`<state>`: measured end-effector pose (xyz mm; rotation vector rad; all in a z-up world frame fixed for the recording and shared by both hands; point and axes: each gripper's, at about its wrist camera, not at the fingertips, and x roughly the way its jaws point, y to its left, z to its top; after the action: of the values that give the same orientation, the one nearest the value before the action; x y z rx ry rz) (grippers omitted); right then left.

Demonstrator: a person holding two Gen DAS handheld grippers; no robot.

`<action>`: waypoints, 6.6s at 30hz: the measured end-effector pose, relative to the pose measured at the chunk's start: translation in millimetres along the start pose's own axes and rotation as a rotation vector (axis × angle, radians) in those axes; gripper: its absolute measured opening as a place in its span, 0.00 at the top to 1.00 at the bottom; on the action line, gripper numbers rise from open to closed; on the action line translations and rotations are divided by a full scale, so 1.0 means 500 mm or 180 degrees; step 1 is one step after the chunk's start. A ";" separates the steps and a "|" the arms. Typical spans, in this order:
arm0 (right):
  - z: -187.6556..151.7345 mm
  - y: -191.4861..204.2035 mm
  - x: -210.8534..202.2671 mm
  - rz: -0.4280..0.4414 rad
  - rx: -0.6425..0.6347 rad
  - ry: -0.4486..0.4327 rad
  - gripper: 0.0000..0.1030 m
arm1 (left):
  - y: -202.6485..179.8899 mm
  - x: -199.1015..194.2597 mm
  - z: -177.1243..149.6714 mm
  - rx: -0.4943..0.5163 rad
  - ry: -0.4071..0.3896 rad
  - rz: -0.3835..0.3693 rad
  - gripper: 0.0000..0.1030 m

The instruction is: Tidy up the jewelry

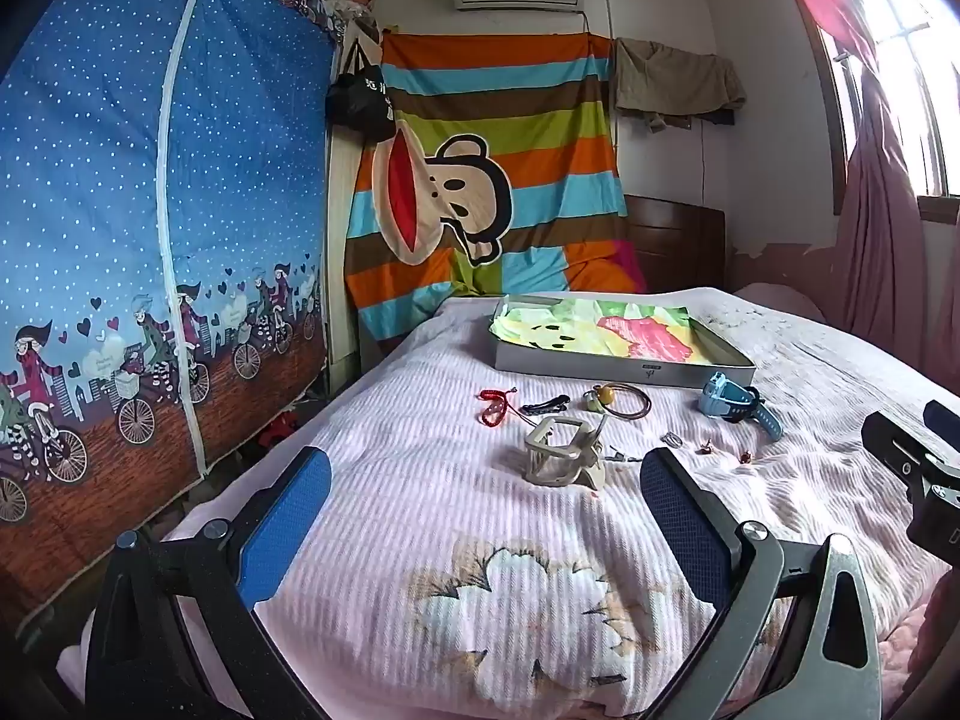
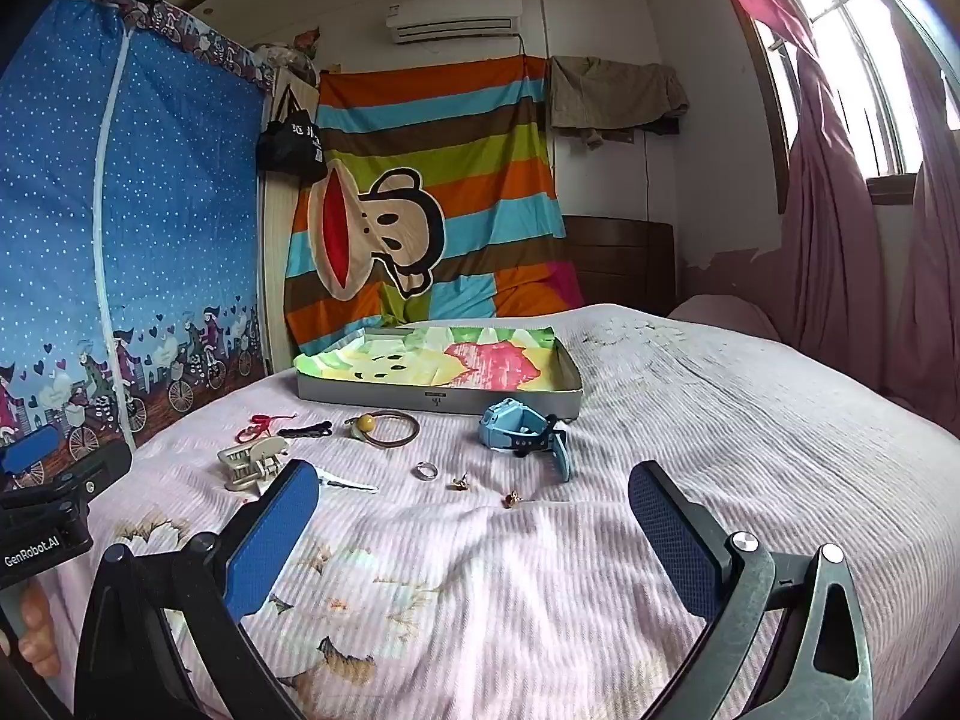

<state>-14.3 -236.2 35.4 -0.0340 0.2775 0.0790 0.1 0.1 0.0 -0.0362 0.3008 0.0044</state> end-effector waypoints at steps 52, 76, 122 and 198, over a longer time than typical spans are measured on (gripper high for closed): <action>0.001 0.000 -0.003 0.0008 0.0039 -0.0016 0.00 | 0.016 -0.018 0.016 -0.0036 -0.0068 0.0030 0.02; 0.000 0.001 -0.003 0.0011 0.0039 -0.0017 0.00 | 0.018 -0.018 0.017 -0.0055 -0.0078 0.0048 0.02; 0.082 -0.086 0.166 0.0859 0.0508 0.1123 0.00 | -0.013 0.129 0.044 0.0085 0.0561 -0.0450 0.02; 0.035 -0.005 0.350 0.1386 -0.0117 0.1145 0.89 | -0.102 0.306 0.049 0.0068 0.0937 -0.1237 0.59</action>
<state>158.4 -225.2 3.9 -0.0237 0.6404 0.5141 153.9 -50.2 -20.1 -0.0739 0.5841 -0.3925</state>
